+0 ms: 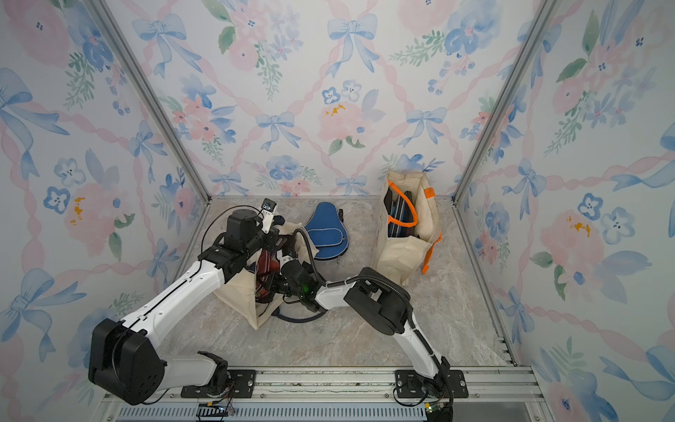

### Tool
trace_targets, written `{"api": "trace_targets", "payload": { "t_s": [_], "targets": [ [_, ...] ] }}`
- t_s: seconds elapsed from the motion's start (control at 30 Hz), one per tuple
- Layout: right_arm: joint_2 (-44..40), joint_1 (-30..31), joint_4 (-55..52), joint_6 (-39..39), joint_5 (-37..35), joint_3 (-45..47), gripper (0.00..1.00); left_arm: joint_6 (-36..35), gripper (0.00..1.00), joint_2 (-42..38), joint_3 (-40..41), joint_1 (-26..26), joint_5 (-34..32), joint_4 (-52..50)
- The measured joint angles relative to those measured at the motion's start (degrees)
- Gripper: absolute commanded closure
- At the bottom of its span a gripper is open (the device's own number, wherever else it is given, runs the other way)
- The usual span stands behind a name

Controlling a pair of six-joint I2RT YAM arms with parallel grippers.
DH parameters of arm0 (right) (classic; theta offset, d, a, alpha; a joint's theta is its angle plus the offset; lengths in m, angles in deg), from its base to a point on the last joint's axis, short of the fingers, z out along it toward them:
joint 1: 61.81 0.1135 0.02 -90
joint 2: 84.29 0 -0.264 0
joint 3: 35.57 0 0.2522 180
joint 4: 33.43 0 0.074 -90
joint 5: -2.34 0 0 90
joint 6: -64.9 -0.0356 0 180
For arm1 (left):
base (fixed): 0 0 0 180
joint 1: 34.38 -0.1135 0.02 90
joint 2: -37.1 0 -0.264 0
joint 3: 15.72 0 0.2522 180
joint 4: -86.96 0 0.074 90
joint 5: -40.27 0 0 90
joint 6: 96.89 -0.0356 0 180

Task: Remove the ping pong set from the canvas bag
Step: Pick up the ping pong set from the canvas bag.

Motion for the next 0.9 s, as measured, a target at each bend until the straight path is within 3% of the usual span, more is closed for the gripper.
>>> {"api": "trace_targets", "payload": {
  "t_s": [0.27,0.9],
  "targets": [
    [-8.3,0.2,-2.9,4.7,-1.0,6.6,0.96,1.7,1.0,0.0,-0.2,-1.0,0.8,1.2],
    [-25.9,1.3,-13.1,15.7,-6.6,17.0,0.98,9.3,1.0,-1.9,-0.6,-12.0,5.9,3.0]
  ]
}}
